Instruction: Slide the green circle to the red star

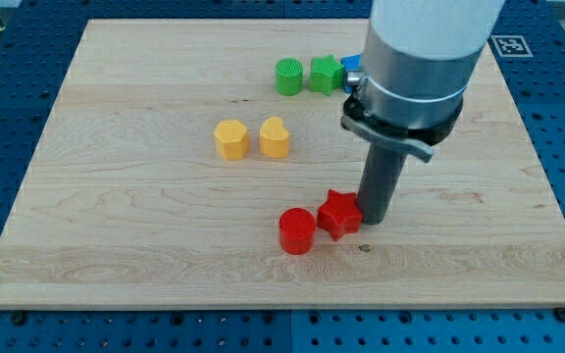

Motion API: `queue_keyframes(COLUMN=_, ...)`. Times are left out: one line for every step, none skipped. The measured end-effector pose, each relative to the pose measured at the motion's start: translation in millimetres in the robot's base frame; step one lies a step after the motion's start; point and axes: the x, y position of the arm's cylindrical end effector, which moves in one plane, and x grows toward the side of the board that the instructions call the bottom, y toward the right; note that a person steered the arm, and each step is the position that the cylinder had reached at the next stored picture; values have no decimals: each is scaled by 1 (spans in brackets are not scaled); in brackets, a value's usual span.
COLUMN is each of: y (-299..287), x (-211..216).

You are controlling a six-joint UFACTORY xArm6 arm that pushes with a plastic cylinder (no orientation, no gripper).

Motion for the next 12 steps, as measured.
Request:
queue_keyframes(y=-16, x=16)
queue_keyframes(y=-15, x=-22)
queue_keyframes(y=-9, x=-78)
queue_keyframes(y=7, x=-98)
queue_keyframes(y=-10, x=-104)
queue_keyframes(y=-73, x=-129)
queue_keyframes(y=-145, x=-161)
queue_keyframes(y=-189, x=-220)
queue_keyframes(y=-170, x=-280)
queue_keyframes(y=-115, x=-288)
queue_keyframes(y=-86, x=-267)
queue_keyframes(y=-75, x=-242)
